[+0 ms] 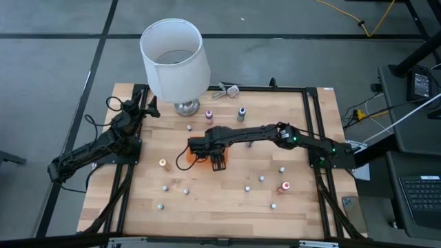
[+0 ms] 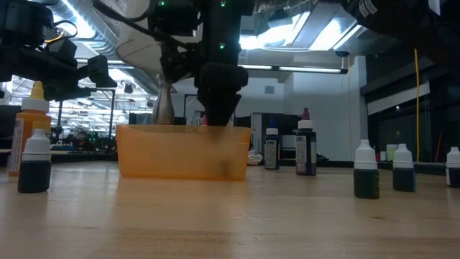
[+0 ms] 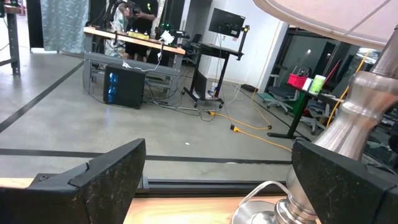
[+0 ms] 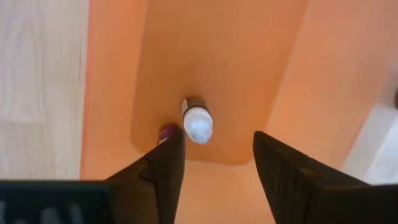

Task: Pick & Place food coloring
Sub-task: Put the small black food coloring bottle into the orange bin

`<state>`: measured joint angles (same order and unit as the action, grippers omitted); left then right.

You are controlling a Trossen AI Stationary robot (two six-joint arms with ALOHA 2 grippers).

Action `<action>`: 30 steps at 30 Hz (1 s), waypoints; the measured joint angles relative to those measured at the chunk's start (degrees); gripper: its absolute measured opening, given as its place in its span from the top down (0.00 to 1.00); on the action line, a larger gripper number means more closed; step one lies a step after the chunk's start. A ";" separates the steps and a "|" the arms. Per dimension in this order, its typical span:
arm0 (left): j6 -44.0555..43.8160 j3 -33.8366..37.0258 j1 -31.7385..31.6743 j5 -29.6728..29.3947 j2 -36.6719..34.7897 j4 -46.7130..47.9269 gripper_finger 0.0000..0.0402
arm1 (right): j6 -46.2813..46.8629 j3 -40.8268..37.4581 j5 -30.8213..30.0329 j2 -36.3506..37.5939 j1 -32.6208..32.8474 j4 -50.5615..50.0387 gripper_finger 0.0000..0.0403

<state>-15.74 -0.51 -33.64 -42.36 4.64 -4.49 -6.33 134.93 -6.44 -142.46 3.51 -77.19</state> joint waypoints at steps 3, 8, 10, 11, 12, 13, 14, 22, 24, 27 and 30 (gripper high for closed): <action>-0.01 -0.01 -0.01 0.01 -0.02 0.02 0.03 | 0.23 0.07 0.00 1.08 -0.32 -0.85 0.52; 0.00 0.01 0.00 0.01 -0.01 0.01 0.03 | 2.99 -0.06 -0.04 3.82 -0.99 -0.18 0.52; -0.01 -0.01 0.01 0.01 -0.02 0.02 0.03 | 5.07 0.08 -0.04 5.22 -1.31 0.62 0.52; 0.00 0.00 0.01 0.01 -0.01 0.02 0.03 | 6.54 0.07 -0.05 5.80 -1.49 0.87 0.52; -0.01 0.00 -0.01 0.00 -0.02 0.02 0.03 | 8.16 0.07 -0.09 6.37 -1.65 1.55 0.52; 0.01 -0.01 0.01 0.01 0.00 0.02 0.03 | 9.70 0.08 -0.09 6.90 -1.82 1.82 0.52; -0.01 -0.01 -0.01 0.01 0.00 0.02 0.03 | 11.25 0.07 -0.09 7.42 -1.95 1.85 0.52; 0.00 -0.01 0.00 0.01 0.00 0.02 0.03 | 21.36 0.07 2.05 10.22 -2.80 1.15 0.52; -0.01 0.00 0.01 0.00 -0.02 0.02 0.03 | 21.73 0.07 3.34 10.77 -2.94 1.18 0.52; -0.01 0.01 -0.01 0.01 -0.02 0.05 0.03 | 22.50 0.07 5.55 11.50 -3.28 0.93 0.52; 0.00 0.01 -0.01 0.01 -0.01 0.04 0.03 | 23.73 0.07 7.34 11.78 -3.74 0.79 0.52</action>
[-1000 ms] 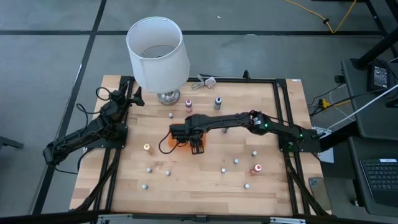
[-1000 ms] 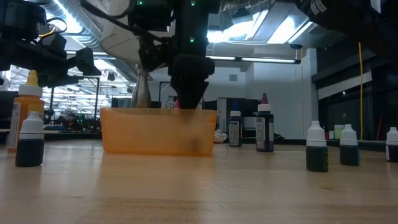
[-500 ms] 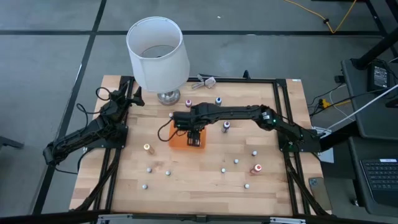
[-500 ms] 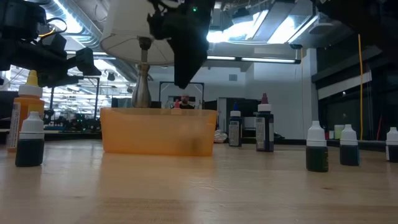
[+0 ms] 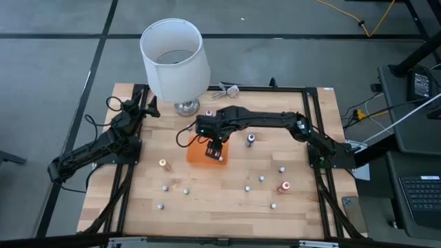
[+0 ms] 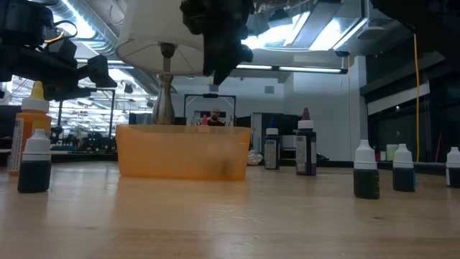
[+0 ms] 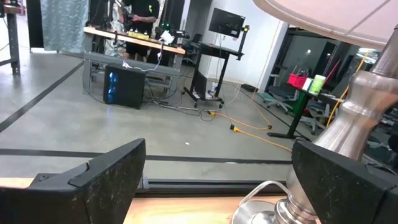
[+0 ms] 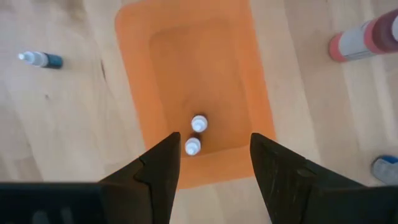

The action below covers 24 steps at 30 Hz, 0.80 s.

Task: Pick & Place food coloring
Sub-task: Put the small black food coloring bottle into the orange bin

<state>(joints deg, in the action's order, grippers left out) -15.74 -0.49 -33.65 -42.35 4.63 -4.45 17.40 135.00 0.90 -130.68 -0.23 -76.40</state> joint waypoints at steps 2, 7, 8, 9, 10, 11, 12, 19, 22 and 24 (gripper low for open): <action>-0.01 0.00 0.02 0.00 0.01 0.13 0.03 | 0.17 0.00 0.66 0.09 -0.31 0.59 0.52; -0.01 -0.01 0.01 0.00 0.01 0.00 0.03 | -1.58 0.00 0.70 0.11 -1.10 0.87 0.52; -0.01 0.00 0.02 0.00 0.01 0.00 0.03 | -2.28 0.00 0.70 0.11 -1.23 1.06 0.52; -0.01 -0.02 0.00 0.00 0.01 0.00 0.03 | -2.64 0.00 0.72 0.11 -1.37 1.40 0.52; 0.00 -0.01 0.02 0.00 0.00 0.00 0.03 | -2.66 -0.16 0.70 0.11 -1.46 1.96 0.52; 0.01 -0.01 0.01 0.00 0.01 0.00 0.03 | -2.57 -0.54 0.72 0.14 -1.54 2.54 0.52; -0.01 -0.02 0.02 0.00 0.01 0.00 0.03 | -2.43 -0.99 0.74 0.16 -1.55 2.80 0.52; 0.01 0.00 0.02 0.00 0.01 0.00 0.03 | -2.43 -1.46 0.72 0.18 -1.55 3.42 0.52; 0.00 -0.02 0.01 0.00 0.00 0.00 0.03 | -2.56 -1.46 0.72 0.18 -1.41 3.80 0.52; -0.01 -0.01 0.02 0.00 0.00 0.00 0.03 | -2.62 -1.46 0.72 0.18 -1.06 3.77 0.52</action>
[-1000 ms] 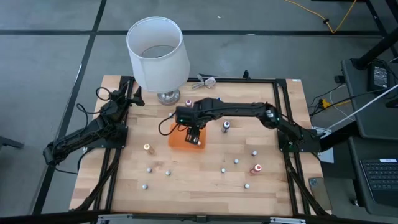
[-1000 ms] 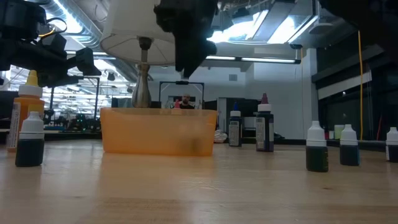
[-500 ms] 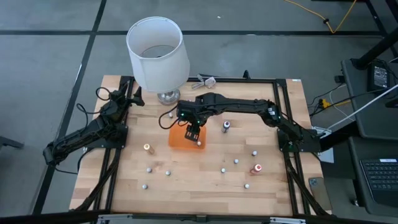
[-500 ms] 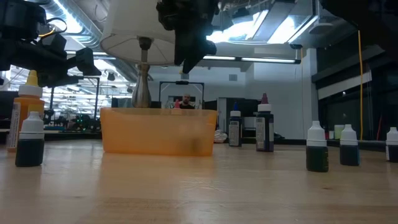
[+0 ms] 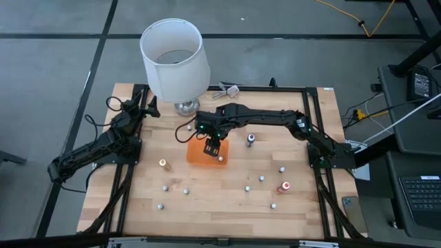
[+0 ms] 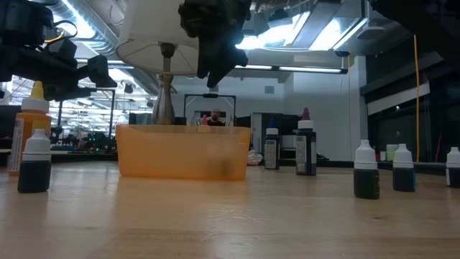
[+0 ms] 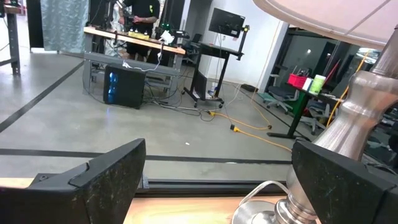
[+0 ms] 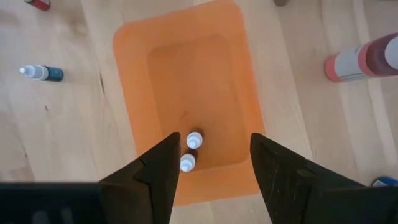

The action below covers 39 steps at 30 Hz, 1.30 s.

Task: Pick & Place food coloring
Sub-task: Put the small black food coloring bottle into the orange bin

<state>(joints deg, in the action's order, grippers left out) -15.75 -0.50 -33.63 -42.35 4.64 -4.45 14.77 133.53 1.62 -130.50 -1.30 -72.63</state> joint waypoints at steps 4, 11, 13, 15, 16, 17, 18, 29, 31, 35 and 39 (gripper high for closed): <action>0.00 0.01 0.00 0.00 -0.01 0.00 0.03 | -0.37 0.00 0.03 0.28 1.09 0.16 0.52; 0.00 -0.01 -0.02 0.00 0.00 0.01 0.03 | -5.62 0.00 -0.95 3.09 4.64 2.81 0.51; 0.01 0.00 -0.01 0.00 0.01 0.02 0.03 | -6.84 0.00 -1.32 4.20 5.95 3.36 0.49; 0.00 0.01 -0.02 -0.02 0.01 0.00 0.03 | -7.70 0.02 -1.82 4.99 7.29 3.97 0.45; 0.00 0.01 0.00 0.00 0.01 -0.01 0.03 | -7.85 0.02 -2.02 5.35 7.94 4.20 0.44; 0.00 0.01 -0.02 0.00 0.01 -0.04 0.03 | -7.90 0.02 -2.00 5.62 8.62 4.17 0.41; 0.00 0.01 -0.02 0.00 0.01 0.00 0.03 | -7.95 0.02 -2.00 5.79 9.33 4.21 0.39; 0.02 0.01 0.00 0.00 0.01 0.00 0.03 | -8.23 -5.00 -11.12 7.51 19.00 6.45 0.29; 0.02 0.01 -0.01 0.00 0.00 0.01 0.03 | -7.83 -10.69 -17.28 9.87 20.88 8.85 0.29; 0.01 0.00 0.00 0.00 0.01 0.06 0.03 | -6.95 -23.56 -19.74 18.13 23.14 15.22 0.30; 0.00 -0.01 0.00 0.00 0.01 0.24 0.03 | -1.93 -35.24 -18.21 26.53 23.93 18.65 0.30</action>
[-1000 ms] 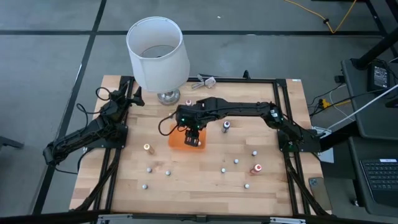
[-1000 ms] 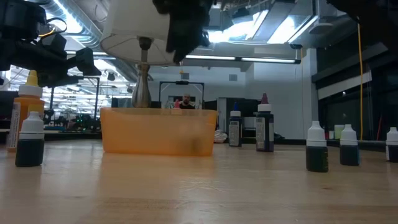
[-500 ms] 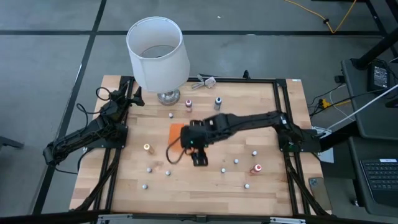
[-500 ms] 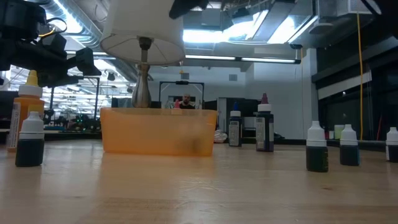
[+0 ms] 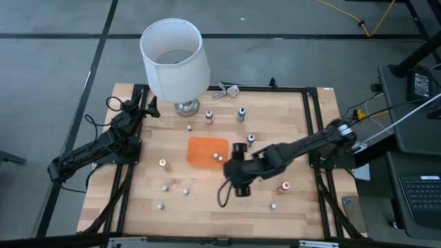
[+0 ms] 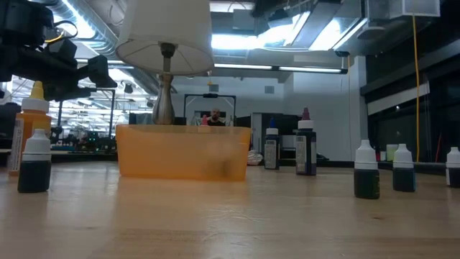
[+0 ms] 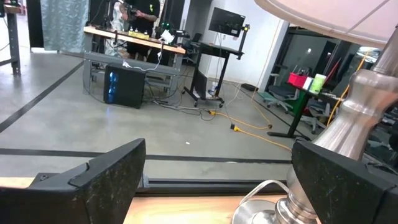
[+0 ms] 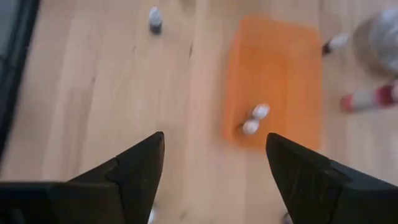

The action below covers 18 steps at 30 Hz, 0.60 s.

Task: Pick & Place food coloring
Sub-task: Put the small black food coloring bottle into the orange bin

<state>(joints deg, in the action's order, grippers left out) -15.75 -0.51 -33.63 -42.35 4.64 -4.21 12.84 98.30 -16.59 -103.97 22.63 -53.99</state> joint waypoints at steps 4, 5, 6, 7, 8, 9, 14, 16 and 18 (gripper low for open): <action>0.00 0.02 0.00 -0.01 0.00 -0.05 0.03 | 7.33 -10.72 4.66 7.75 0.57 1.05 0.30; 0.01 0.01 -0.01 -0.01 0.00 -0.09 0.03 | 8.97 -13.17 6.41 9.44 0.79 1.35 0.30; 0.02 0.00 0.00 -0.02 0.00 -0.17 0.03 | 10.26 -15.56 8.45 11.09 1.06 1.61 0.30; 0.00 0.01 0.00 0.00 0.00 -0.14 0.03 | 11.14 -17.84 10.71 12.63 1.41 2.04 0.30; 0.01 0.02 0.00 -0.01 0.00 -0.15 0.03 | 11.56 -19.99 12.71 14.15 1.79 2.66 0.31; 0.00 0.02 -0.02 0.00 0.00 -0.15 0.03 | 11.71 -21.92 14.67 15.72 2.10 3.56 0.31; 0.00 0.01 -0.01 0.00 0.00 -0.15 0.03 | 12.11 -29.47 18.37 21.98 4.38 5.10 0.31; 0.02 0.02 0.00 0.00 0.00 -0.16 0.03 | 11.51 -31.36 19.31 23.52 5.26 4.96 0.31; 0.02 0.02 0.00 0.00 0.00 -0.18 0.03 | 10.76 -32.86 20.73 24.51 6.12 5.00 0.31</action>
<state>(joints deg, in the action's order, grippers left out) -15.73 -0.49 -33.63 -42.35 4.64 -4.38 23.60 65.44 4.14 -79.46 28.75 -48.99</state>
